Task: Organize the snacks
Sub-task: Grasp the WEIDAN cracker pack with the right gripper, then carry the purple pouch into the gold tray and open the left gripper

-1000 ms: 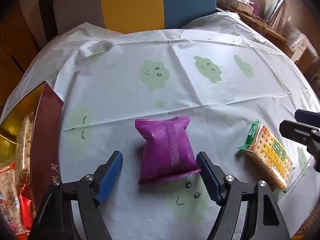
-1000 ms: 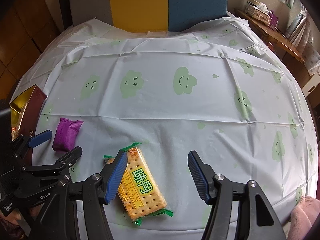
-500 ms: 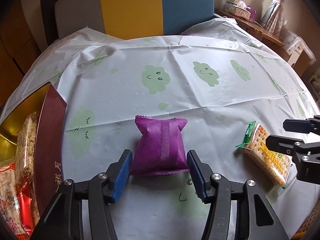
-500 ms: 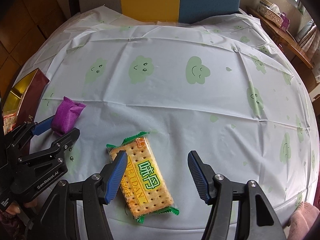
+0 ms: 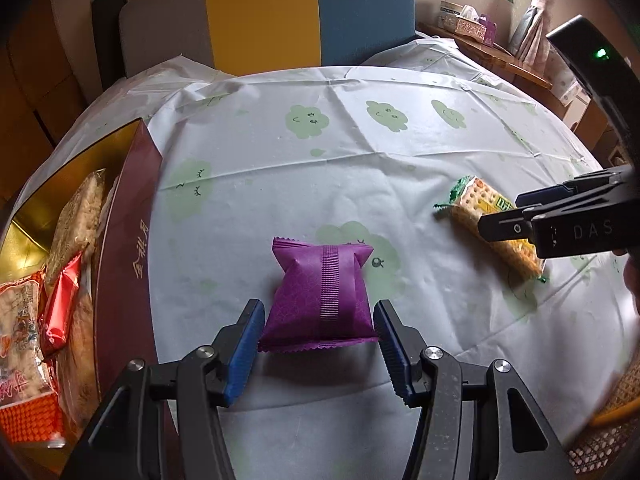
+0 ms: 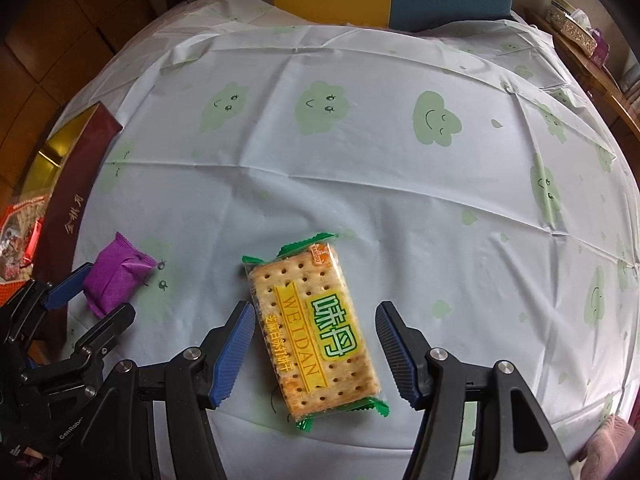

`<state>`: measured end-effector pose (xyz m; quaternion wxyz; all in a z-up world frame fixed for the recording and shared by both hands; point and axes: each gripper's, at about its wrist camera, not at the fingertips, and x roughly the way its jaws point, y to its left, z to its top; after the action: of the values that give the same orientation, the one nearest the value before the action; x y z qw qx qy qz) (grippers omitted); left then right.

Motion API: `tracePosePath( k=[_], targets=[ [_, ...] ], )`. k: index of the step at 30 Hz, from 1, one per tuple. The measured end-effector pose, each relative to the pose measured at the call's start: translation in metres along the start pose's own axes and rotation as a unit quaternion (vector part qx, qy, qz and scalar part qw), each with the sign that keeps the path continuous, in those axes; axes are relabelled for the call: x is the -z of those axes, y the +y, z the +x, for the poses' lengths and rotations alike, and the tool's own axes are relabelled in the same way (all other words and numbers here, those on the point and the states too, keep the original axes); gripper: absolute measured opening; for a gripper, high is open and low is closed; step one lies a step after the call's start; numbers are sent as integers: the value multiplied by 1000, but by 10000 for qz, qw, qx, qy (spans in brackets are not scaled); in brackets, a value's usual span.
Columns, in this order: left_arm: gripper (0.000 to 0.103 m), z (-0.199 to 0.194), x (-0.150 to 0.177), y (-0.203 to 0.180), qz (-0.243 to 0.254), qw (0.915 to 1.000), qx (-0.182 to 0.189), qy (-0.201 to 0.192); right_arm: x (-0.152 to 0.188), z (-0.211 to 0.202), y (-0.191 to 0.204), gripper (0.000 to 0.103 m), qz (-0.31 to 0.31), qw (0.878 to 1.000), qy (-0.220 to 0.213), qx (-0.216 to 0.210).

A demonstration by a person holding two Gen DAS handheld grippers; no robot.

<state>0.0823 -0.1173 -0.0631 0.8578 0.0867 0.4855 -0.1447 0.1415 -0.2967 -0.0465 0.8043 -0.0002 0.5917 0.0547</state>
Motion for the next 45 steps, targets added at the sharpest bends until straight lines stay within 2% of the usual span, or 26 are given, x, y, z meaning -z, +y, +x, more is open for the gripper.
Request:
tracePosePath(
  k=[8,10,11,13,19,24,37,41,45],
  targets=[
    [58,1,10,3,-182,9995,31,-246,11,14,12,64,-211,9989,318,286],
    [58,1,10,3,-182,9995,44,-261,12,12,15,52,-268,9989,247,278],
    [58,2,10,4,-213,9994,73,-269,13,10,17,51,-297,9989,208,297],
    [58,2,10,6,-257,9991,130,-301,15,9,22,51,-365,9986,159,347],
    [58,2,12,6,-241,9990,119,-367,7,-6,36,51,-269,9989,-373,35],
    [58,2,13,6,-230,9988,109,-413,6,13,32,51,-316,9994,37,102],
    [57,-1,9,6,-230,9993,67,-289,15,18,27,52,-498,9987,-93,115],
    [57,-5,10,6,-249,9993,55,-283,16,22,39,51,-682,9973,-122,241],
    [57,-15,11,3,-168,9990,11,-404,16,23,38,52,-625,9979,-94,149]
  ],
)
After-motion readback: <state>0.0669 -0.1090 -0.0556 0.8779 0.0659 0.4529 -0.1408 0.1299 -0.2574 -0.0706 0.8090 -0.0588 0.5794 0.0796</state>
